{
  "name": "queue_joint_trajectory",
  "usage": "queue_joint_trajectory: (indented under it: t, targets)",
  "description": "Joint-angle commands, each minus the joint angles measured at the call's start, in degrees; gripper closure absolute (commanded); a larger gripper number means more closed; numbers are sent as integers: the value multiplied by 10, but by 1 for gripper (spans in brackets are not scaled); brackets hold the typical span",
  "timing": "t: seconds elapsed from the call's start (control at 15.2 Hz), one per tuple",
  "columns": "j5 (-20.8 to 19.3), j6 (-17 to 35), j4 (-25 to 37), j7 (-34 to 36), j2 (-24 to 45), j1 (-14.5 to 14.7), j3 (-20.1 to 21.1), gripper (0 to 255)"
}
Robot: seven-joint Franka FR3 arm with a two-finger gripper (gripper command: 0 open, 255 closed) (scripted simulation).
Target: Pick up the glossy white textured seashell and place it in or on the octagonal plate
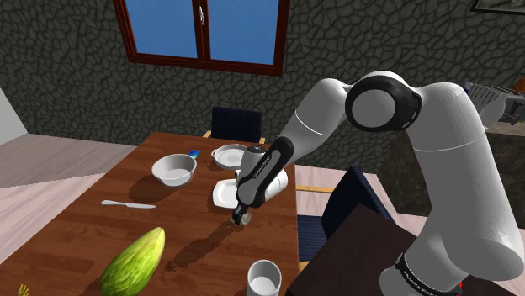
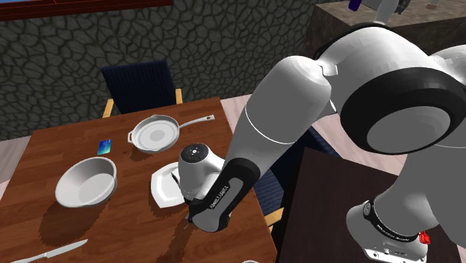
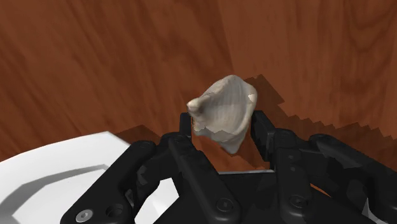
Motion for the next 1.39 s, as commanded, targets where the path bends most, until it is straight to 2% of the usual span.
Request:
queue_joint_trajectory:
  t: [0.0,0.33,1.32]
  targets:
    - [0,0,0,0,0,0,0,255]
    - [0,0,0,0,1,0,0,255]
    - [-7,-79,-32,17,-111,6,-9,255]
